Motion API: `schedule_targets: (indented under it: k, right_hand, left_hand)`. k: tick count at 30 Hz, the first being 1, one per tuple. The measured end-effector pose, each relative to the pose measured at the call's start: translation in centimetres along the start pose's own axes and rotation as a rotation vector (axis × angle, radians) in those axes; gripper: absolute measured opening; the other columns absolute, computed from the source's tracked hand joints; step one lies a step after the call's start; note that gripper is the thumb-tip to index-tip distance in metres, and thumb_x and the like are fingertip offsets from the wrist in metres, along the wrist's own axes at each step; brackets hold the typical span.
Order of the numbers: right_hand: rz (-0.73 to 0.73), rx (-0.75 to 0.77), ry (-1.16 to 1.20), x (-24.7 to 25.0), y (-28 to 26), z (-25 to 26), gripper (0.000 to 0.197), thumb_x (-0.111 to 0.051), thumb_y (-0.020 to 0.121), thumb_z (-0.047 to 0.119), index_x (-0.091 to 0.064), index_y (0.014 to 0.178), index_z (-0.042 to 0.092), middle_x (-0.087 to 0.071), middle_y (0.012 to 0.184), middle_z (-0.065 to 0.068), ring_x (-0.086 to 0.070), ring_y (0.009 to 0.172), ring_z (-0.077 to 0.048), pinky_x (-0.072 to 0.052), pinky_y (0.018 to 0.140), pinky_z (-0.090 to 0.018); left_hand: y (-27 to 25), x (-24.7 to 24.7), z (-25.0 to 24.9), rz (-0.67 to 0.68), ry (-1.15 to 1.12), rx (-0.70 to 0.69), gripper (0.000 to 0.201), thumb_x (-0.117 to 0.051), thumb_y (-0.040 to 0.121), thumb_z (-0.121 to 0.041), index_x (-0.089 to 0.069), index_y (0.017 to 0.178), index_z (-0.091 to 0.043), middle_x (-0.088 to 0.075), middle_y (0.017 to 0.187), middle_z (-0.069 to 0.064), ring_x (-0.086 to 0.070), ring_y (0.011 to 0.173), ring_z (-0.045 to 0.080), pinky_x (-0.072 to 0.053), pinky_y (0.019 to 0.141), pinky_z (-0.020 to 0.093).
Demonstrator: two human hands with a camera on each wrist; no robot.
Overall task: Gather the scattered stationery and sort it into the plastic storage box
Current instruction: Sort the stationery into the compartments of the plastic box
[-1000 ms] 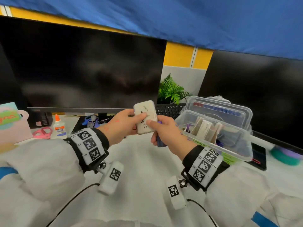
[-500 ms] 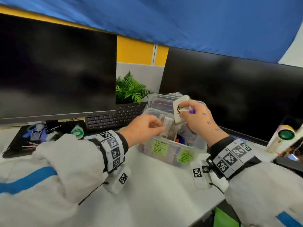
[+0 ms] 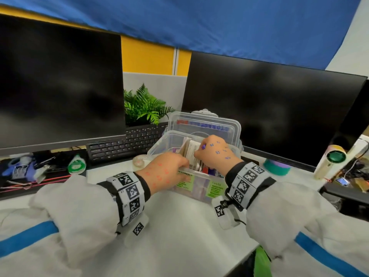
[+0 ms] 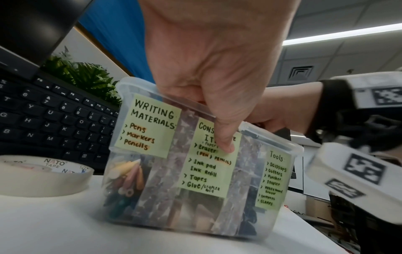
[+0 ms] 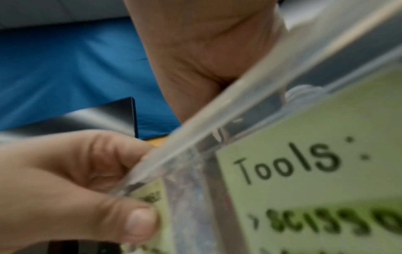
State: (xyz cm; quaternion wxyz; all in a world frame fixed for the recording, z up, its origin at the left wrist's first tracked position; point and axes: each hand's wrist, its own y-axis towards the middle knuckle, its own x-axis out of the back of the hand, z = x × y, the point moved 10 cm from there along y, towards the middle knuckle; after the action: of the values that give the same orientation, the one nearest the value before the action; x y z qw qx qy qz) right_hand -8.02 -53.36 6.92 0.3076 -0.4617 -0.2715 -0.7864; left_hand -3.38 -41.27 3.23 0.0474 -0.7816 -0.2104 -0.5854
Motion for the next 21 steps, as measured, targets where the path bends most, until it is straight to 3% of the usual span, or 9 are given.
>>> schedule_targets:
  k: [4,8,12,16,19,21]
  right_hand:
    - [-0.031,0.04,-0.088,0.3,1.5,0.6,0.024,-0.071,0.083,0.026,-0.06,0.1,0.014,-0.061,0.098,-0.004,-0.061,0.089,-0.022,-0.05,0.071,-0.031]
    - [0.022,0.125,-0.165,0.2,1.8,1.5,0.017,-0.07,0.085,0.025,-0.064,0.097,0.014,-0.063,0.095,-0.003,-0.064,0.09,-0.022,-0.056,0.079,-0.034]
    - [0.176,0.179,-0.321,-2.0,1.1,3.0,0.013,-0.064,0.091,0.024,-0.064,0.086,0.012,-0.062,0.078,-0.003,-0.061,0.07,-0.018,-0.055,0.064,-0.03]
    - [0.264,0.193,-0.488,-3.1,0.8,3.2,0.032,-0.053,0.098,0.017,-0.044,0.068,0.018,-0.049,0.066,0.001,-0.047,0.054,-0.012,-0.04,0.047,-0.022]
    - [0.3,0.177,-0.48,-3.5,0.7,2.9,0.031,-0.054,0.097,0.015,-0.046,0.067,0.016,-0.05,0.065,-0.001,-0.047,0.052,-0.014,-0.04,0.046,-0.024]
    - [0.25,0.162,-0.433,-3.4,0.8,2.7,0.022,-0.056,0.095,0.016,-0.054,0.074,0.013,-0.056,0.07,-0.004,-0.053,0.057,-0.017,-0.046,0.051,-0.026]
  left_hand:
    - [-0.1,-0.5,-0.1,0.016,-0.005,-0.024,0.007,-0.065,0.093,-0.037,-0.064,0.098,-0.032,-0.064,0.093,-0.011,-0.06,0.089,0.012,-0.048,0.075,0.028]
    - [-0.1,0.0,0.6,-0.065,-0.155,-0.006,0.029,-0.076,0.084,-0.037,-0.065,0.11,-0.031,-0.065,0.103,-0.014,-0.06,0.096,0.006,-0.054,0.085,0.028]
    - [0.1,0.5,1.4,-0.131,-0.25,0.024,0.051,-0.085,0.075,-0.035,-0.057,0.117,-0.03,-0.059,0.107,-0.013,-0.058,0.098,0.006,-0.054,0.088,0.029]
    - [0.7,-0.4,0.8,-0.027,-0.147,0.043,0.06,-0.079,0.081,-0.037,-0.045,0.13,-0.031,-0.063,0.11,-0.012,-0.061,0.101,0.011,-0.056,0.086,0.035]
    - [1.1,-0.7,0.6,0.048,-0.059,0.055,0.058,-0.077,0.082,-0.041,-0.043,0.128,-0.029,-0.065,0.108,-0.009,-0.063,0.101,0.015,-0.056,0.085,0.037]
    - [1.2,-0.7,0.6,0.069,-0.072,0.062,0.061,-0.078,0.082,-0.039,-0.043,0.131,-0.028,-0.065,0.111,-0.008,-0.062,0.102,0.014,-0.056,0.088,0.038]
